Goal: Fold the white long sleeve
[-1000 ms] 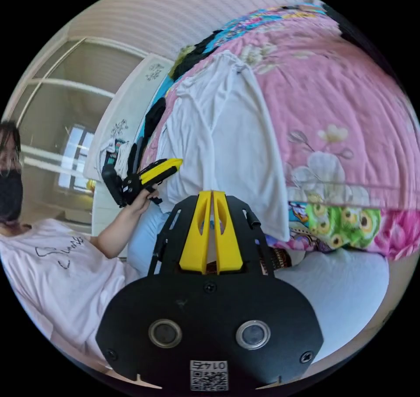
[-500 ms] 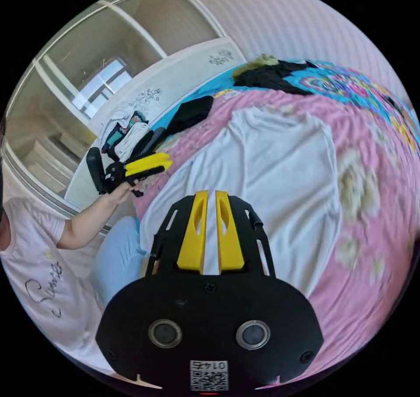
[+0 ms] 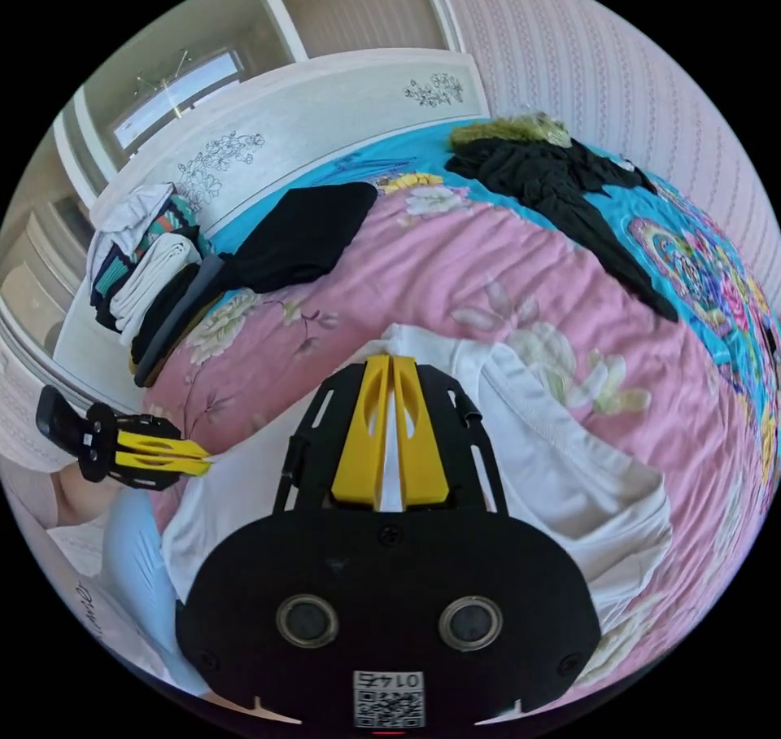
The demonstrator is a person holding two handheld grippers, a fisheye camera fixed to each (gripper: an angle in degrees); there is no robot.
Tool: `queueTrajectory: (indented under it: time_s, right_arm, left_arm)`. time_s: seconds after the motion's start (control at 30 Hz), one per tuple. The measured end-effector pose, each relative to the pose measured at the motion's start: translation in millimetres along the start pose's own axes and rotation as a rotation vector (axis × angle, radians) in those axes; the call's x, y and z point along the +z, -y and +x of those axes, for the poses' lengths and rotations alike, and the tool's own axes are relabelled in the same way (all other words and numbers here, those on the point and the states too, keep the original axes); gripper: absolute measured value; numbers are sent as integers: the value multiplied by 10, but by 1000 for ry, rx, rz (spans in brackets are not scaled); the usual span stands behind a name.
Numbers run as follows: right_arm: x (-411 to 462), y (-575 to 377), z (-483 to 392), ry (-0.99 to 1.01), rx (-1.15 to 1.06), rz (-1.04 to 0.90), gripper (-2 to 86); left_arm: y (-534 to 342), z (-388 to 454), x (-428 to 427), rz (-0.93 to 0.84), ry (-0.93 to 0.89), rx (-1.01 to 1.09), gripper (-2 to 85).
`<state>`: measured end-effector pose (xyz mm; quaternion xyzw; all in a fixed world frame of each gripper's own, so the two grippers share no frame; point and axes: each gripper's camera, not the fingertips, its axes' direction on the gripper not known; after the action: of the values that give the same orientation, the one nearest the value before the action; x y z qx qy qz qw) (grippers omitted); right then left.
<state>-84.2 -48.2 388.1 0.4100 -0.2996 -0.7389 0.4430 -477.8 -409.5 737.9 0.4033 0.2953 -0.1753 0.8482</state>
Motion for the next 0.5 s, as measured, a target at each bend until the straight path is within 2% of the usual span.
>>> queueTrajectory:
  time_s: [0.1, 0.17, 0.23, 0.4, 0.5]
  right_arm:
    - [181, 223, -135, 12, -30, 19, 6]
    - [578, 332, -197, 53, -40, -118, 28]
    - [575, 343, -213, 62, -32, -117, 58]
    - [-376, 185, -137, 131, -84, 87, 104]
    - [-933, -107, 65, 14, -102, 111, 103]
  left_arm:
    - [16, -375, 36, -22, -25, 1, -9]
    - [24, -559, 319, -116, -55, 6, -8]
    - [68, -695, 313, -106, -73, -26, -5]
    - [17, -1138, 18, -42, -68, -118, -6]
    - [112, -1290, -158, 36, 95, -88, 0]
